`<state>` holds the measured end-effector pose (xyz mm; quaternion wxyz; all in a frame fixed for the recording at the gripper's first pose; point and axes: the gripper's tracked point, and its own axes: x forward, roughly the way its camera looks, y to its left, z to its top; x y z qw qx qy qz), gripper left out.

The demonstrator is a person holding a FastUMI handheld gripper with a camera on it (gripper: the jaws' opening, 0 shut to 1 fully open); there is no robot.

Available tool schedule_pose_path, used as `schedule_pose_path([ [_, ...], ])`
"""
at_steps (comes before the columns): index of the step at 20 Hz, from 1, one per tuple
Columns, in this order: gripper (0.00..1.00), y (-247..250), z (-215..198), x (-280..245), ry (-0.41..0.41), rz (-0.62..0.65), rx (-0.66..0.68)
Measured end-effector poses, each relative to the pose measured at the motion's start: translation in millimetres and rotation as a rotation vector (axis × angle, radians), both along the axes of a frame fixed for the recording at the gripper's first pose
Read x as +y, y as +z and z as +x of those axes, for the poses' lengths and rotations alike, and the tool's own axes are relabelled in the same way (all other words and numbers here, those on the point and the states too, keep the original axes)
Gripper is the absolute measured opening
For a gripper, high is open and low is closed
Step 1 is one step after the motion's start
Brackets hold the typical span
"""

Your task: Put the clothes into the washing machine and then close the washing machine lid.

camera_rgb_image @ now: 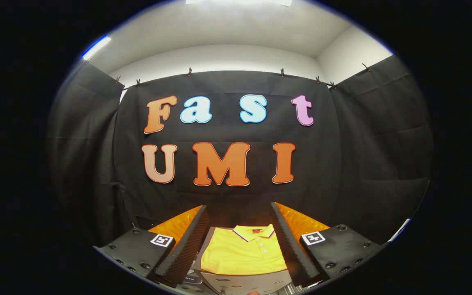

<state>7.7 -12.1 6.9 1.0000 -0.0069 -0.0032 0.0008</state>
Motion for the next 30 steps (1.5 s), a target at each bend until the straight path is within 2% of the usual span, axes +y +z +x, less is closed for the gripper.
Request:
schedule_pose_path([
  [9, 0.98, -9.5, 8.3, -4.0, 0.0, 0.001, 0.017],
  [14, 0.98, -35.3, 28.6, -15.6, 0.003, -0.005, 0.075],
  [30, 0.98, -163.5, 150.0, -66.3, -0.017, 0.0, 0.337],
])
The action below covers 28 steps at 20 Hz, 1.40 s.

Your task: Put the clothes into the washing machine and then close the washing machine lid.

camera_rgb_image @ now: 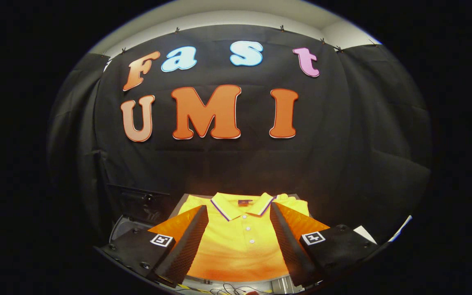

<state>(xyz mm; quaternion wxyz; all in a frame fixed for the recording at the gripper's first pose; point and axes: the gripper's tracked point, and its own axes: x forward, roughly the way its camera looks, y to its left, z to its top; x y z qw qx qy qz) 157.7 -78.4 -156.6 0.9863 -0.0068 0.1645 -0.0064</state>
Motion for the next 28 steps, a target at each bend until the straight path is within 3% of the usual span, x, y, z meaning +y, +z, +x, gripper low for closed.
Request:
schedule_pose_path([
  [13, 0.99, -112.3, 67.1, -19.5, -0.021, -0.006, 0.27],
  [24, 0.98, -137.1, 67.9, -22.6, -0.045, 0.052, 0.403],
  [28, 0.89, -136.6, 67.8, -17.6, -0.025, 0.046, 0.444],
])
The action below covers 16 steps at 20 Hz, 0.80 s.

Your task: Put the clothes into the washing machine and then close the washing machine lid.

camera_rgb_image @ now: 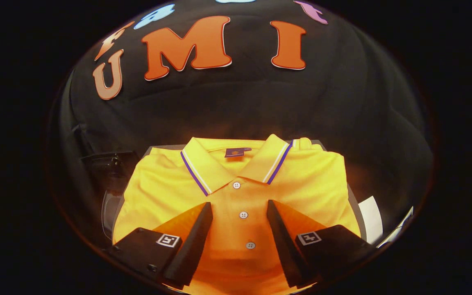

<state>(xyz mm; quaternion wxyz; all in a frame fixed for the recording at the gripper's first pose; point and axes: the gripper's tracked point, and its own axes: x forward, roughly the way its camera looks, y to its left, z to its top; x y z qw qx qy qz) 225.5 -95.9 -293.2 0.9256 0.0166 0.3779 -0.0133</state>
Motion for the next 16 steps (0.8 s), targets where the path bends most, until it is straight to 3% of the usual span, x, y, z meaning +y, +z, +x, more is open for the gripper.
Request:
schedule_pose_path([
  [4, 0.5, 2.1, -1.4, -2.7, 0.017, -0.005, 0.01],
  [6, 0.5, 3.2, -3.3, 2.1, 0.035, -0.01, 0.035],
  [8, 0.29, 3.2, -3.3, 2.1, 0.04, -0.026, 0.044],
  [10, 0.28, 3.4, -3.5, 3.3, 0.066, -0.054, 0.062],
  [11, 0.18, 1.0, -2.2, 3.4, 0.063, -0.062, 0.074],
  [16, 0.18, 5.4, -2.4, 4.1, 0.081, -0.054, 0.114],
])
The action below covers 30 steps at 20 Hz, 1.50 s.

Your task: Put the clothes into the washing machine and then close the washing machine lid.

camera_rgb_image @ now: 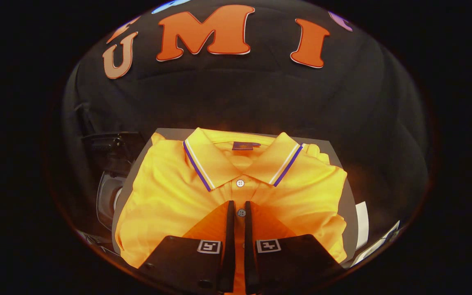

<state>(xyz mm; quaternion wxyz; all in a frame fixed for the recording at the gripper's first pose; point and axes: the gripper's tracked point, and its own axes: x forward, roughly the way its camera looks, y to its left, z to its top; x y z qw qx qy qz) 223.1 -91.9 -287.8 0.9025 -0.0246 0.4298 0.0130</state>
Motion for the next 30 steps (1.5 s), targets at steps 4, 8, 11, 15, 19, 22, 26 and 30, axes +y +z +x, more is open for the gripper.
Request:
schedule_pose_path([
  [4, 0.1, 0.3, -0.5, 0.4, -0.01, 0.05, -0.044],
  [8, 0.1, 7.1, 0.1, -0.9, -0.015, 0.092, -0.1],
  [11, 0.09, 16.5, 0.1, 0.0, -0.031, 0.188, -0.138],
  [15, 0.09, 31.9, 4.0, 0.0, -0.031, 0.298, -0.187],
  [19, 0.09, 54.6, 5.6, 3.8, -0.028, 0.405, -0.253],
  [22, 0.09, 66.2, 3.7, 6.2, -0.027, 0.464, -0.277],
  [26, 0.09, 88.9, 0.0, 20.6, -0.02, 0.504, -0.318],
  [30, 0.09, 121.3, -11.0, 42.1, -0.023, 0.528, -0.374],
])
